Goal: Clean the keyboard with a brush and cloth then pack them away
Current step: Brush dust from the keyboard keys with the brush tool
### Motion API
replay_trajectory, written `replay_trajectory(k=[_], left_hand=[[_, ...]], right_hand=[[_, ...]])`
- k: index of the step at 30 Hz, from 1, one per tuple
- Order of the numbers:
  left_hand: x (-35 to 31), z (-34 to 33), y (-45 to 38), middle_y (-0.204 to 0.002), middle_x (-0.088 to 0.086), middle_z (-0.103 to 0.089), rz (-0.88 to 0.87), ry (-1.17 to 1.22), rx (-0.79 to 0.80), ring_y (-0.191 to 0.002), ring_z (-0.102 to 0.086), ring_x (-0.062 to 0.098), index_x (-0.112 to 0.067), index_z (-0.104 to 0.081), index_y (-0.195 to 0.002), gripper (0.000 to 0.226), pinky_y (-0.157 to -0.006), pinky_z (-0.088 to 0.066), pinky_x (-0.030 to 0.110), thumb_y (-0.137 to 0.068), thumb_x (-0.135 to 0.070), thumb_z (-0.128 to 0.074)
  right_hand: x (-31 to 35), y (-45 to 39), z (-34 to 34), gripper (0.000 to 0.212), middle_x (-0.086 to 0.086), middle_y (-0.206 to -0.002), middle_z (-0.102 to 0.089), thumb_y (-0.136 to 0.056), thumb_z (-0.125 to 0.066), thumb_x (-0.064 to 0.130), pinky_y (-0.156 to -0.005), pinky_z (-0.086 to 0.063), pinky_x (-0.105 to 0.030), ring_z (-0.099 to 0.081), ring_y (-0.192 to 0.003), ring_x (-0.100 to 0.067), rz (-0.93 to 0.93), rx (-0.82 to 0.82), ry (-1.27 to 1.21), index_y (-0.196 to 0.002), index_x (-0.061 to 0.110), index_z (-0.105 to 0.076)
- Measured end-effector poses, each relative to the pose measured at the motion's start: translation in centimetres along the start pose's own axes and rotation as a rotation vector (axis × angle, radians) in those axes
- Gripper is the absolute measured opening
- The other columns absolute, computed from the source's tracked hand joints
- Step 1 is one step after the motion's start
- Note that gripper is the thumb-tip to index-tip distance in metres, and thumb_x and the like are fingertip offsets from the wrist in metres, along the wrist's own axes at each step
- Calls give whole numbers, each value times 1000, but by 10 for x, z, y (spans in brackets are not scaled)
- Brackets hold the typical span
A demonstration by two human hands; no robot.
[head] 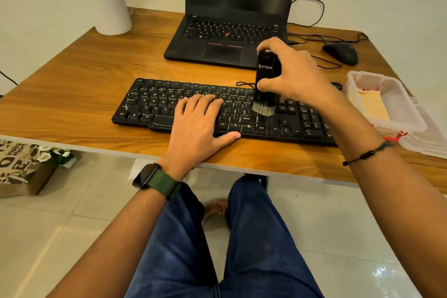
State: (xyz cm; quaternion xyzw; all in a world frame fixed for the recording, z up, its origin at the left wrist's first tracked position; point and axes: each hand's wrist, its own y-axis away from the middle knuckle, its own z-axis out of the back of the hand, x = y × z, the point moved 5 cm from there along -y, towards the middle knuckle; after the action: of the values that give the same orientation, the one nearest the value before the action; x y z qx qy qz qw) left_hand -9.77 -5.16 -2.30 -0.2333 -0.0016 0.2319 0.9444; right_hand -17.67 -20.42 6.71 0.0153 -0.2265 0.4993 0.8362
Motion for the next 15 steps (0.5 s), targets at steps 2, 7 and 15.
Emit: replay_trajectory(k=[2, 7, 15], left_hand=[[-1, 0, 1, -122, 11, -57, -10, 3, -10, -116, -49, 31, -10, -55, -120, 79, -99, -34, 47, -74, -71, -36], [1, -1, 2, -119, 12, -59, -15, -6, -26, -114, -51, 32, -9, -57, -117, 78, -97, -36, 46, -75, -71, -36], [0, -1, 0, -117, 12, -60, -19, -7, -19, -112, -52, 32, -8, -57, -116, 78, -95, -38, 45, -75, -71, -35]], right_hand=[[-1, -5, 6, 62, -7, -121, -56, -78, -71, 25, -81, -50, -31, -57, -103, -24, -36, -111, -53, -130, 25, -37], [4, -9, -10, 64, -8, -123, -57, -81, -68, 27, -84, -47, -31, -56, -109, -26, -53, -166, -2, -136, 24, -34], [-1, -2, 4, 64, -6, -123, -56, -78, -71, 27, -82, -47, -29, -56, -109, -24, -43, -138, -35, -132, 25, -38]])
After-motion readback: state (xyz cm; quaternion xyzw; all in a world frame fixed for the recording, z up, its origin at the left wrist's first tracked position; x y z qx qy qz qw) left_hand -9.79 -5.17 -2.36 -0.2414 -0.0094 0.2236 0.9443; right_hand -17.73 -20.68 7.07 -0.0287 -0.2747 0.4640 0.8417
